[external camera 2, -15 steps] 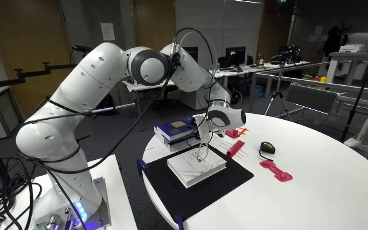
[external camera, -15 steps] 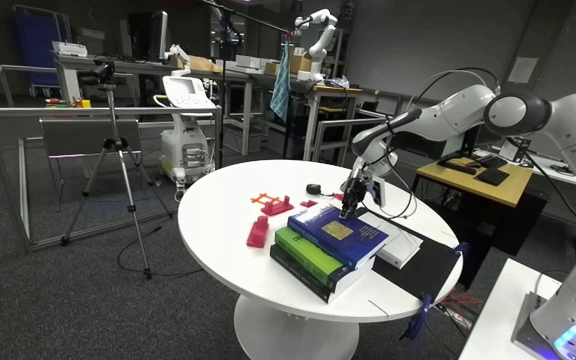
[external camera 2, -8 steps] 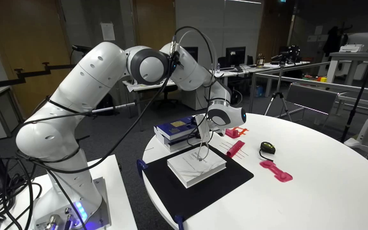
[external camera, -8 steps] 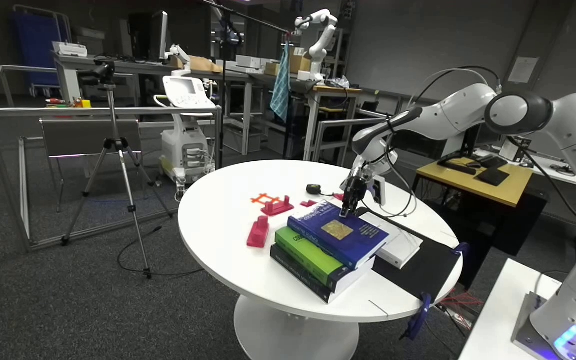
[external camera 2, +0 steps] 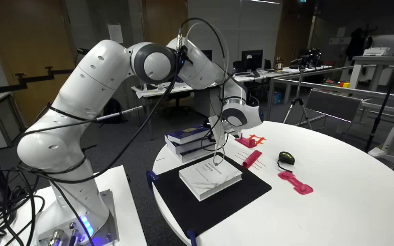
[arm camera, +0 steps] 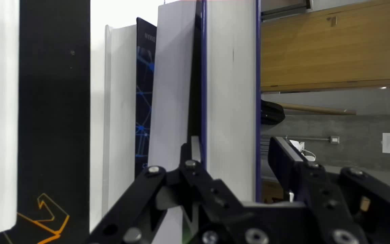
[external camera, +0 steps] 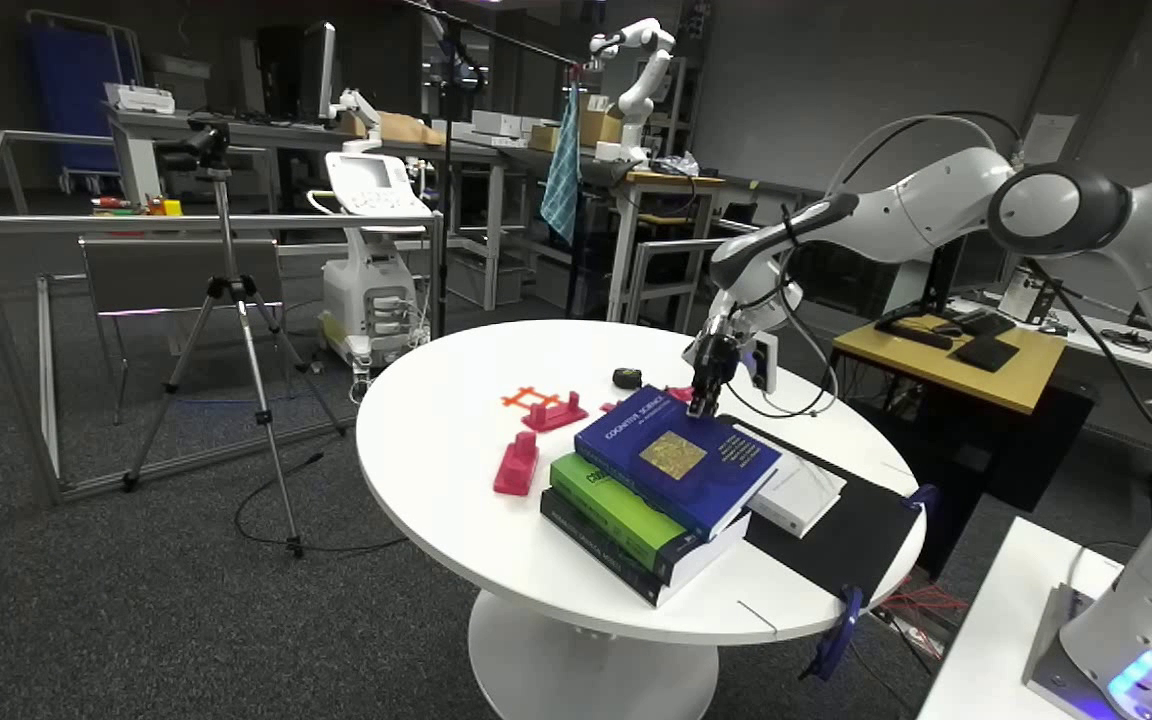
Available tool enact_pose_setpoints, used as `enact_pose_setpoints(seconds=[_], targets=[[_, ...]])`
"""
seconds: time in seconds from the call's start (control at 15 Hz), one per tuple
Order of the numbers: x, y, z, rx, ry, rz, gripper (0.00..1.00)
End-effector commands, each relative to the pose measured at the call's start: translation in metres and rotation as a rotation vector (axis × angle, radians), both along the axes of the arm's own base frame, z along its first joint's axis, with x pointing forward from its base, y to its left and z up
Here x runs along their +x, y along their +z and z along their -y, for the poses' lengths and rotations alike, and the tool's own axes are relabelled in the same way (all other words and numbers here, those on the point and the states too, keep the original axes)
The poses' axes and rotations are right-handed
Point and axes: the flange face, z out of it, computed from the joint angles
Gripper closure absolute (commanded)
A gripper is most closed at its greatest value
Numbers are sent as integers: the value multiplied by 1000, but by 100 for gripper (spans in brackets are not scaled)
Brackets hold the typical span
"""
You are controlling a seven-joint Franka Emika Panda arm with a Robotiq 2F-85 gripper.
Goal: Move the blue book to the top of the white book on the right.
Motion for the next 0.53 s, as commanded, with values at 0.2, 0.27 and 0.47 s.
enact_pose_setpoints(seconds=[0.2,0.27,0.47], targets=[[-24,60,-3,55,75,24,69],[-25,63,-4,58,80,24,69],[-27,66,-4,57,84,20,69]])
